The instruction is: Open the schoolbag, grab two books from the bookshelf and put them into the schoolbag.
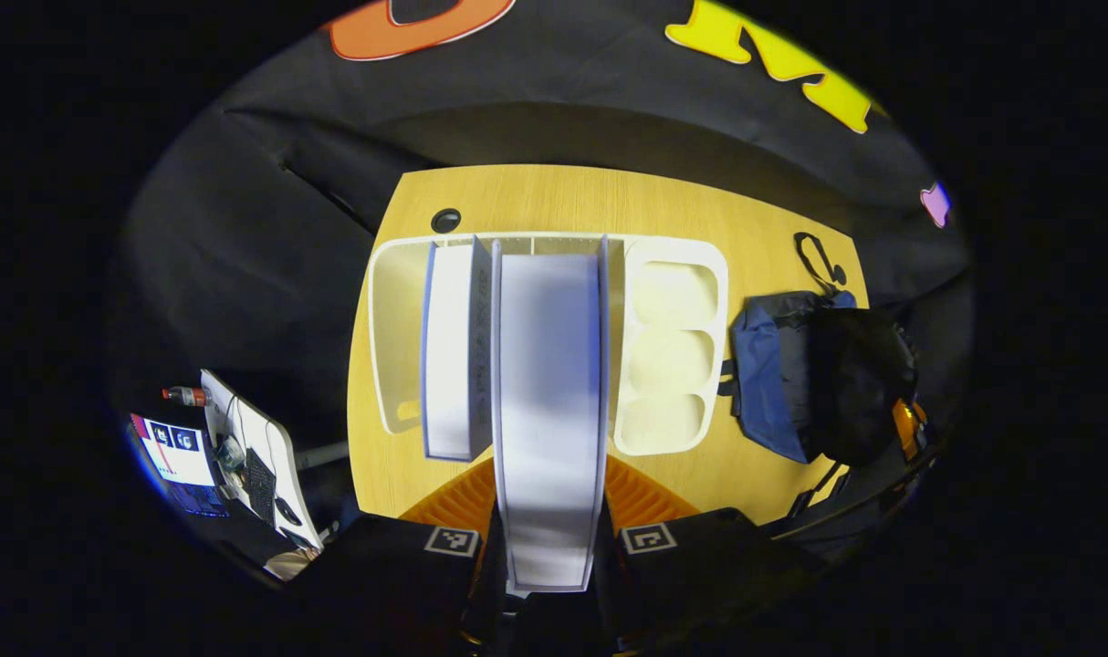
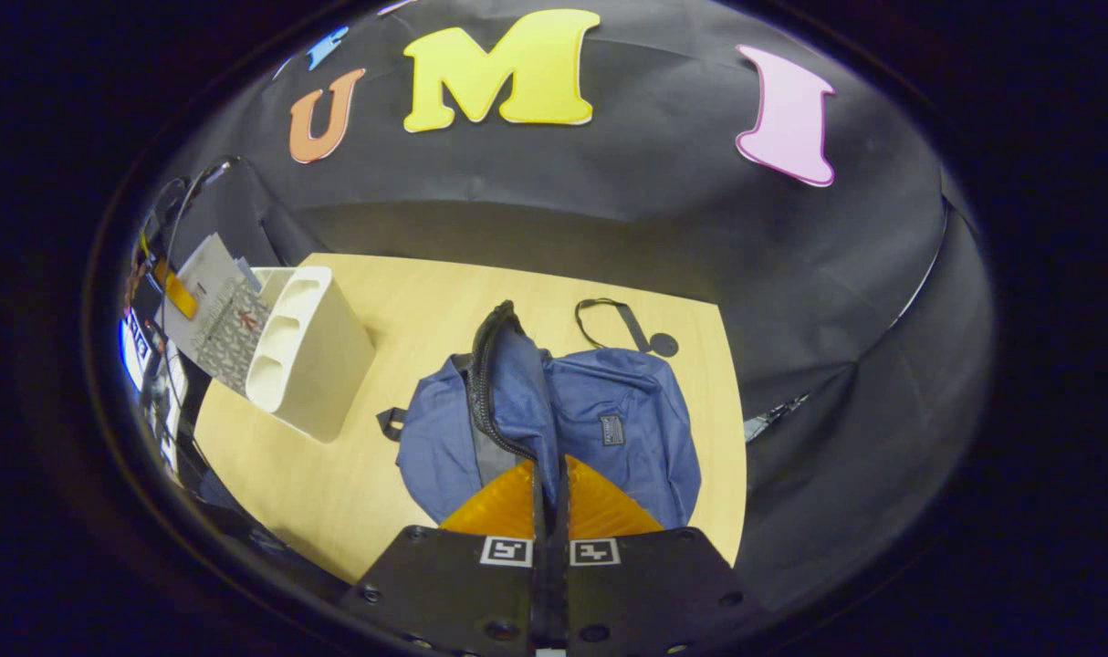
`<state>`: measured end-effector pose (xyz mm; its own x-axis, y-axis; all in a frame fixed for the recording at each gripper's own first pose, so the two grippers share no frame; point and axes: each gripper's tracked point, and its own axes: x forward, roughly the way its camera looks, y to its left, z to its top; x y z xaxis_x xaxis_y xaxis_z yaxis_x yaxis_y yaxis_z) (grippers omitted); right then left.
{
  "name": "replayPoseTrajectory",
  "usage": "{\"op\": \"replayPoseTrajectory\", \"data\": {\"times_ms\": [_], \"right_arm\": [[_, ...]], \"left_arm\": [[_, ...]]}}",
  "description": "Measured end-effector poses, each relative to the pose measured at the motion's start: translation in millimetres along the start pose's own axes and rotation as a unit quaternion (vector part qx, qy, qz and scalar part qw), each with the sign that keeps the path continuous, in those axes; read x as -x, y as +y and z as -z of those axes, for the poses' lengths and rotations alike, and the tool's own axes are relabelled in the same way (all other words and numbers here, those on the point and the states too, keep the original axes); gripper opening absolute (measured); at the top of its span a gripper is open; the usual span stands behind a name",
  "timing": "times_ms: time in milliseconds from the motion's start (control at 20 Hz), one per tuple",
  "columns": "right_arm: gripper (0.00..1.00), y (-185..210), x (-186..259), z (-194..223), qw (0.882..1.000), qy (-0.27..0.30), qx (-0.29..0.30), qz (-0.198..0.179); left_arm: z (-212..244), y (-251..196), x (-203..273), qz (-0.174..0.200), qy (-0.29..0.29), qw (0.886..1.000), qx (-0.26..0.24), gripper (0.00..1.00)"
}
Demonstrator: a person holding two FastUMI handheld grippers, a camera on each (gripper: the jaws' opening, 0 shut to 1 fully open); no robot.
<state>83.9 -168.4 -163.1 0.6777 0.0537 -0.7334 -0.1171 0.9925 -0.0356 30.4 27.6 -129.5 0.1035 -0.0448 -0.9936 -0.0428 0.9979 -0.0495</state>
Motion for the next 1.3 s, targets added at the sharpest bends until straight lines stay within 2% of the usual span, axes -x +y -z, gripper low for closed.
{"op": "replayPoseTrajectory", "data": {"times_ms": [300,600,800,1050,1300], "right_arm": [[0.0,2,2,0,1.0,0.003,0.006,0.006],[0.0,4,8,-3,1.0,0.003,0.002,0.016],[0.0,3,14,-2,1.0,0.004,0.0,0.026],[0.0,-5,18,0,0.999,0.005,-0.009,0.042],[0.0,-6,18,0,0.999,0.007,-0.015,0.043]], "left_arm": [[8,12,61,0.04,-0.059,0.997,0.014,0.41],[20,-16,91,0.125,-0.088,0.987,0.049,0.41],[22,-69,102,0.2,-0.107,0.973,0.041,0.41],[27,-156,104,0.319,-0.104,0.941,0.031,0.41],[38,-215,69,0.356,-0.09,0.93,0.02,0.4]]}}
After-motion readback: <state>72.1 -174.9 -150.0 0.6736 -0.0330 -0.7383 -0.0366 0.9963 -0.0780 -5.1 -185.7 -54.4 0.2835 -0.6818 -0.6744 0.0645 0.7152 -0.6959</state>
